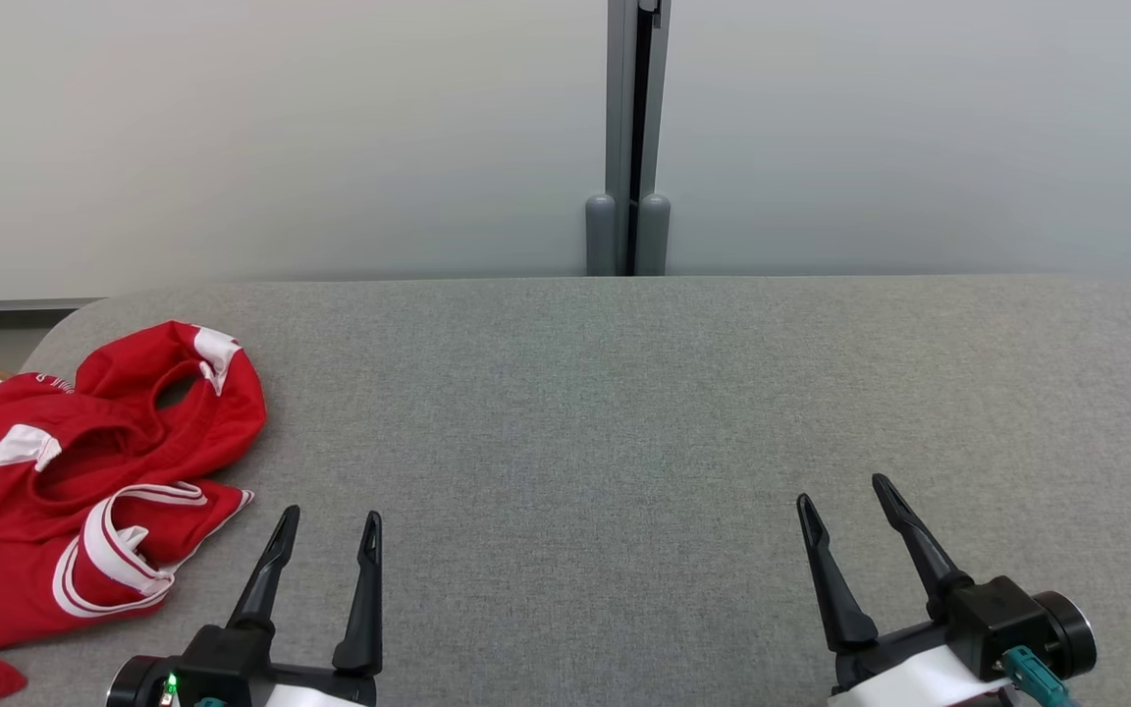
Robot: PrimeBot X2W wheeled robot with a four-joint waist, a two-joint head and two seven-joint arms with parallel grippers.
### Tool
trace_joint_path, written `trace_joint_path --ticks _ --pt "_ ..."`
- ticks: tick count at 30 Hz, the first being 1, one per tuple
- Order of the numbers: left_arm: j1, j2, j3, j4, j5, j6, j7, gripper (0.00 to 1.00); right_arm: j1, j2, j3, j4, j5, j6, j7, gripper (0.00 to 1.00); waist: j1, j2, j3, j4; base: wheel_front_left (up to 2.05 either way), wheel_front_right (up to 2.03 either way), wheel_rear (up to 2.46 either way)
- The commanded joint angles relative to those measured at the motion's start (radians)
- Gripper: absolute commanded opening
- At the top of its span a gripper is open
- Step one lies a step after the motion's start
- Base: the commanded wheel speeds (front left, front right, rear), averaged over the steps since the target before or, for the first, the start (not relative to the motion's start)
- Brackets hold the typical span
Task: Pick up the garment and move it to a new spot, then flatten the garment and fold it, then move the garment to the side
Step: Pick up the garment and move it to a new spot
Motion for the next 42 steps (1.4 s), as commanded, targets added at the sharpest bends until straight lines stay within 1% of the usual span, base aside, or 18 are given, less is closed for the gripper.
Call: trace_joint_path --ticks 1,10,14,20,28,34,37,42 --pt "0.007 0.005 0.0 0.005 0.002 -0.006 -0.002 1.0 0.001 -0.005 -0.003 -0.003 -0.009 0.0 -0.006 1.0 0.0 0.0 0.0 0.0 0.0 0.0 0.0" --pt "0.003 0.005 -0.002 0.018 -0.006 -0.011 -0.001 1.0 0.003 -0.005 -0.004 -0.002 -0.011 0.0 -0.006 1.0 0.0 0.0 -0.003 0.003 0.0 0.0 0.0" --pt "0.002 0.005 -0.01 0.026 -0.009 -0.011 -0.001 1.0 0.017 -0.004 0.001 -0.004 -0.024 0.0 -0.006 1.0 0.0 0.0 -0.007 0.027 0.0 0.0 0.0" --pt "0.014 0.005 -0.017 0.029 -0.01 0.001 -0.001 1.0 0.042 -0.004 0.018 -0.005 -0.031 0.0 -0.006 1.0 0.0 0.0 -0.019 0.119 0.0 0.0 0.0" --pt "0.032 0.005 0.001 0.022 -0.007 0.014 -0.001 1.0 0.053 -0.004 0.026 -0.006 -0.021 0.0 -0.005 1.0 0.0 0.0 -0.035 0.296 0.0 0.0 0.0" --pt "0.059 0.005 0.021 0.006 -0.002 0.015 -0.001 1.0 0.069 -0.004 0.042 -0.011 -0.012 0.0 -0.005 1.0 0.0 0.0 -0.046 0.409 0.0 0.0 0.0" --pt "0.064 0.005 0.039 -0.012 -0.007 0.022 -0.001 1.0 0.053 -0.004 0.058 -0.009 -0.012 0.0 -0.005 1.0 0.0 0.0 -0.029 0.434 0.0 0.0 0.0" --pt "0.056 0.004 0.065 -0.044 -0.026 0.05 -0.001 1.0 0.026 -0.004 0.081 -0.001 -0.024 0.0 -0.005 1.0 0.0 0.0 -0.003 0.459 0.0 0.0 0.0"
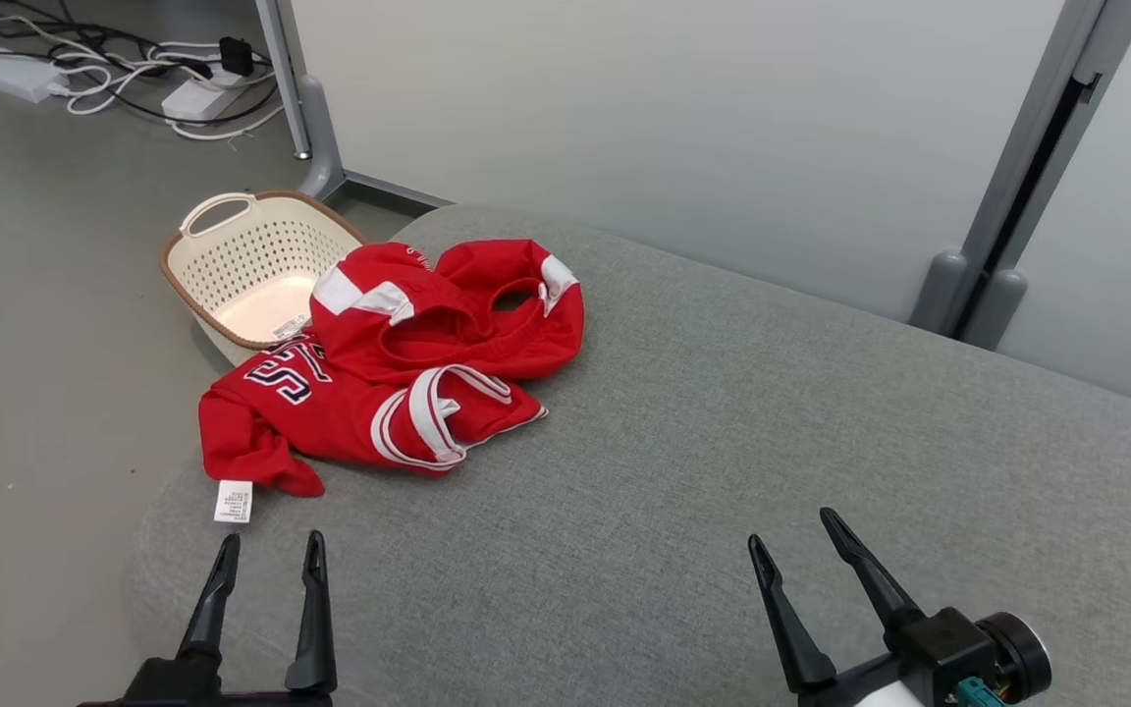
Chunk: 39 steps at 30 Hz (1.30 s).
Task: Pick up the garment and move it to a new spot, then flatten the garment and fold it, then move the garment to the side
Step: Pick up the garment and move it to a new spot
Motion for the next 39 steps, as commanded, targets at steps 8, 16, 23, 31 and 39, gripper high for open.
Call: trace_joint_path --ticks 8,16,23,31,39 --pt "-0.007 0.004 0.019 -0.028 -0.025 0.03 0.0 1.0 -0.044 -0.004 0.021 0.022 -0.011 0.0 -0.003 1.0 0.0 0.0 0.034 0.031 0.0 0.0 0.0" --pt "-0.013 0.004 0.033 -0.032 -0.026 0.033 0.0 1.0 -0.055 -0.003 0.034 0.03 -0.001 0.0 -0.003 1.0 0.0 0.0 0.045 0.04 0.0 0.0 0.0" --pt "-0.084 0.004 0.038 -0.019 0.011 -0.004 0.0 1.0 -0.043 -0.004 0.001 0.03 -0.026 0.0 -0.003 1.0 0.0 0.0 0.085 0.048 0.0 0.0 0.0" --pt "-0.296 0.004 0.05 0.003 0.033 -0.055 0.0 1.0 -0.067 -0.004 -0.062 0.018 -0.116 0.0 -0.003 1.0 0.0 0.0 0.204 0.034 0.0 0.0 0.0" --pt "-0.546 0.003 0.094 0.117 0.012 -0.081 0.0 1.0 -0.137 -0.053 -0.084 -0.006 -0.187 -0.001 -0.003 1.0 0.0 0.0 0.363 -0.049 0.0 0.0 0.0"
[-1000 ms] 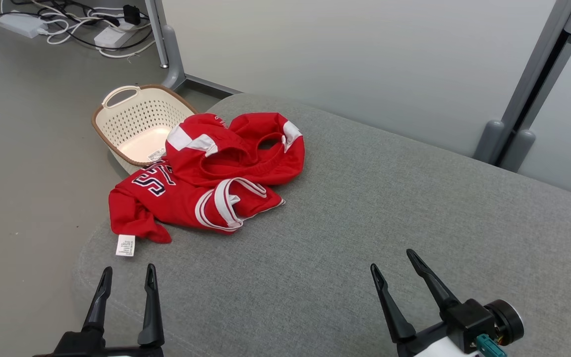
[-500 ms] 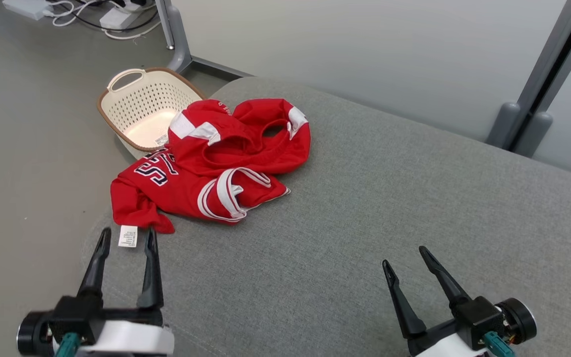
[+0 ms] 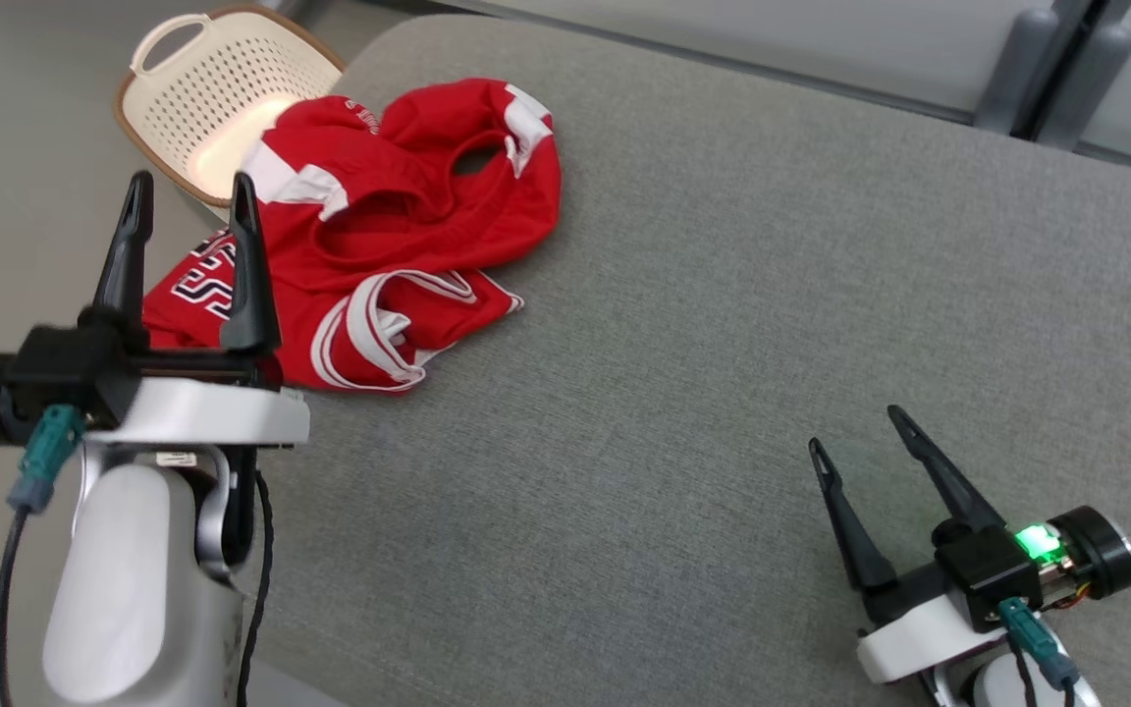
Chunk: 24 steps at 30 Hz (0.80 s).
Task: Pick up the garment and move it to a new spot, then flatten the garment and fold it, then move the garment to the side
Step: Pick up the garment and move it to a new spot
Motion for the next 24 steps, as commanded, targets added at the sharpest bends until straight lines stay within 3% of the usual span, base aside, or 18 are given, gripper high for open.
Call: trace_joint_path --ticks 1,5,14,24 --pt "-0.061 0.002 0.007 0.033 -0.008 -0.007 0.0 1.0 -0.021 -0.019 -0.008 -0.012 -0.012 -0.001 -0.003 1.0 0.0 0.0 0.084 -0.054 0.0 0.0 0.0" --pt "-0.192 0.003 0.006 0.168 -0.027 -0.013 0.0 1.0 -0.039 -0.053 -0.026 -0.039 -0.023 -0.001 -0.003 1.0 0.0 0.0 0.142 -0.084 0.0 0.0 0.0" --pt "-0.449 0.008 0.007 0.672 -0.075 -0.042 0.0 1.0 -0.05 -0.08 -0.029 -0.119 -0.039 -0.001 -0.003 1.0 0.0 0.0 0.194 -0.166 0.0 0.0 0.0" --pt "-0.618 0.022 -0.007 0.99 -0.111 -0.07 0.046 1.0 -0.04 -0.105 -0.018 -0.247 -0.054 -0.001 -0.002 1.0 0.0 0.0 0.239 -0.221 0.0 0.0 0.0"
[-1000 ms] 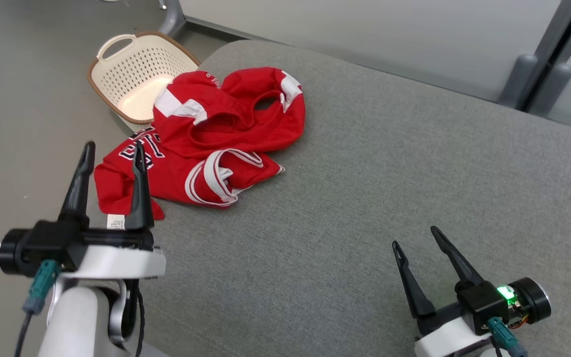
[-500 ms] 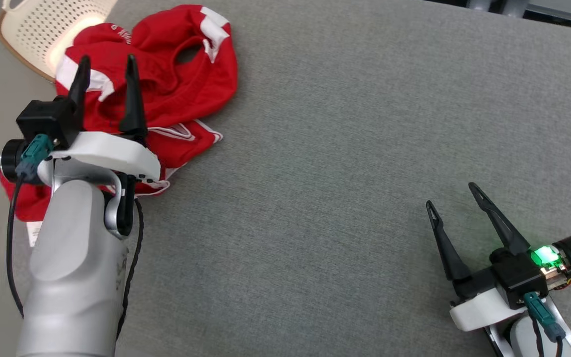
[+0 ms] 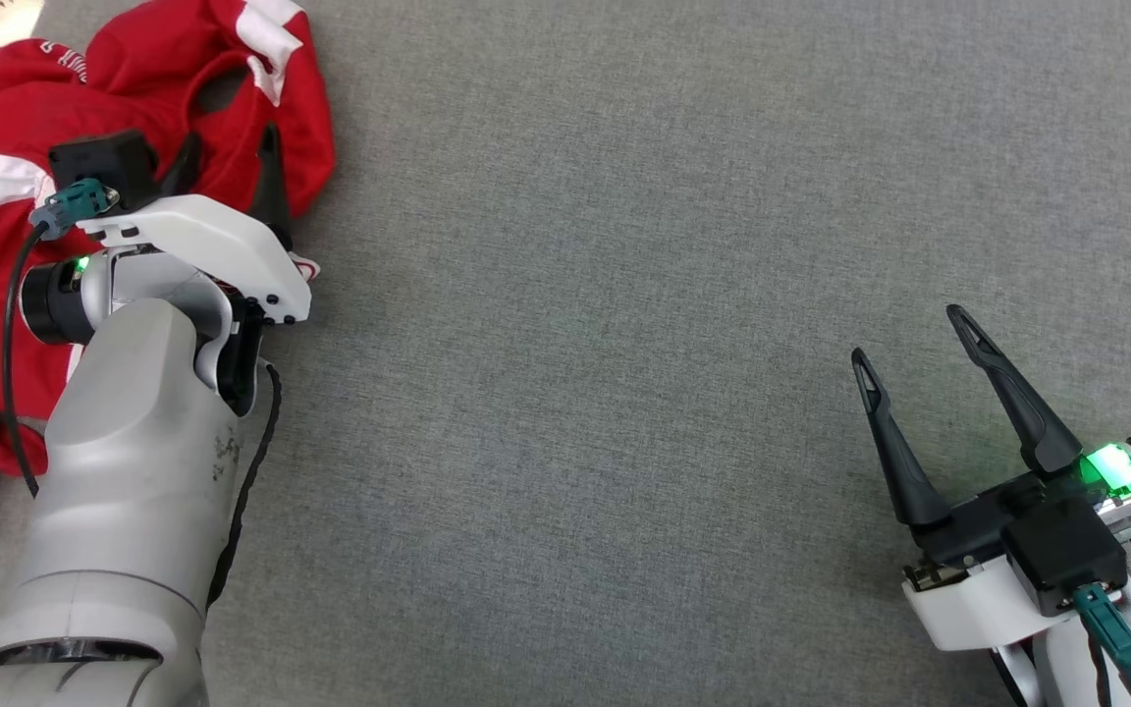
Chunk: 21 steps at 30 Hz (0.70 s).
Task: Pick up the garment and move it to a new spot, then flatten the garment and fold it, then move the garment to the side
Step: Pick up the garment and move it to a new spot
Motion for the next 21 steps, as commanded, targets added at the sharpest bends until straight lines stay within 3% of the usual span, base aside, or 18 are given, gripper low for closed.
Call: trace_joint_path --ticks 1,7,8,9,21 --pt "-0.015 0.01 -0.003 0.015 -0.004 -0.004 0.006 1.0 0.003 -0.005 0.002 -0.01 -0.005 -0.001 -0.002 1.0 0.0 0.0 0.011 -0.01 0.0 0.0 0.0" --pt "-0.047 0.025 -0.012 0.084 -0.007 0.001 0.033 1.0 -0.004 -0.005 0.003 -0.044 -0.008 -0.001 -0.002 1.0 0.0 0.0 0.036 -0.028 0.0 0.0 0.0" --pt "-0.05 0.026 -0.013 0.09 -0.011 -0.002 0.034 0.84 -0.005 -0.003 0.003 -0.048 -0.008 -0.001 -0.002 1.0 0.0 0.0 0.039 -0.029 0.0 0.0 0.0" --pt "-0.053 0.029 -0.015 0.092 -0.012 -0.005 0.025 0.0 -0.006 -0.002 0.004 -0.049 -0.008 -0.001 -0.002 1.0 0.0 0.0 0.041 -0.031 0.0 0.0 0.0" --pt "-0.076 0.095 -0.021 -0.001 -0.013 -0.015 -0.051 0.0 -0.039 0.062 0.018 -0.03 0.024 -0.001 -0.002 1.0 0.0 0.0 -0.031 -0.047 0.0 0.0 0.0"
